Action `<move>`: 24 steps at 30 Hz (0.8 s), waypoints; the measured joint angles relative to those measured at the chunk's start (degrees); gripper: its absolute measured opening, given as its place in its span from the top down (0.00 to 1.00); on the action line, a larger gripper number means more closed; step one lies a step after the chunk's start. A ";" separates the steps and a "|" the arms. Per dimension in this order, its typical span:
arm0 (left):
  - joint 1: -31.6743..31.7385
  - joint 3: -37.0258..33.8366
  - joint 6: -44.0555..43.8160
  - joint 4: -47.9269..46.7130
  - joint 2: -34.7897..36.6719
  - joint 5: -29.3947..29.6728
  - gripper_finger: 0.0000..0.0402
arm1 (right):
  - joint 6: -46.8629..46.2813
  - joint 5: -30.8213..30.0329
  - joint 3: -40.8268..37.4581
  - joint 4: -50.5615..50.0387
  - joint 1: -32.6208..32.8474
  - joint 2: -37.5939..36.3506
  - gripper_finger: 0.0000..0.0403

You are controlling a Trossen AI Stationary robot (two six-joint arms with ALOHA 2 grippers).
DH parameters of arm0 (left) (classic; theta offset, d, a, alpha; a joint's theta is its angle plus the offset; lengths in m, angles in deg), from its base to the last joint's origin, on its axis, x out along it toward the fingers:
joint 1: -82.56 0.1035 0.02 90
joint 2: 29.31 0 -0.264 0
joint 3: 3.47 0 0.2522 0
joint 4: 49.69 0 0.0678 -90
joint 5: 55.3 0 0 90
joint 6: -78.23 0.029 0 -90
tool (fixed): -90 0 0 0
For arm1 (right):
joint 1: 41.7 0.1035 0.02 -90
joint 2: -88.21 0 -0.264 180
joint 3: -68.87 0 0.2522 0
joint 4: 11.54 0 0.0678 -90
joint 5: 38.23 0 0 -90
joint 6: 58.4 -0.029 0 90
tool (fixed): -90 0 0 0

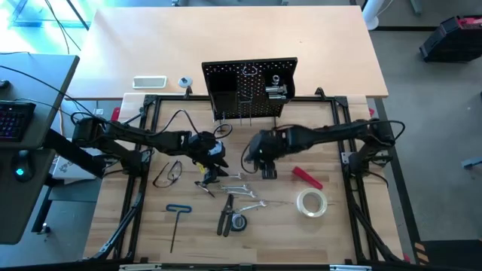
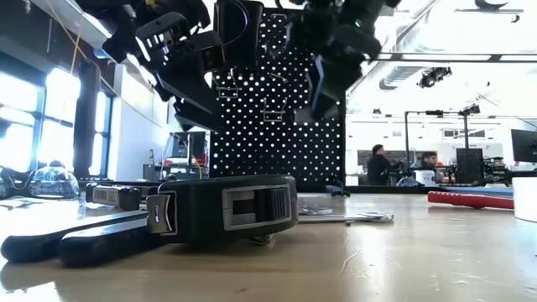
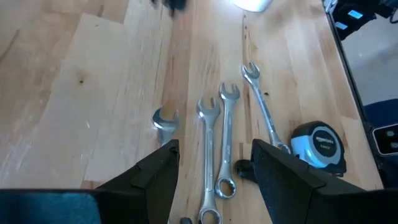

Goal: Hang tools onto peg board
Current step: Put the gray hex key set into the black bin on the pegboard

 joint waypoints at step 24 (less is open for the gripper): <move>2.41 0.00 0.72 3.72 0.02 1.15 0.52 | 2.58 -0.04 43.33 -24.93 -4.00 -0.11 0.53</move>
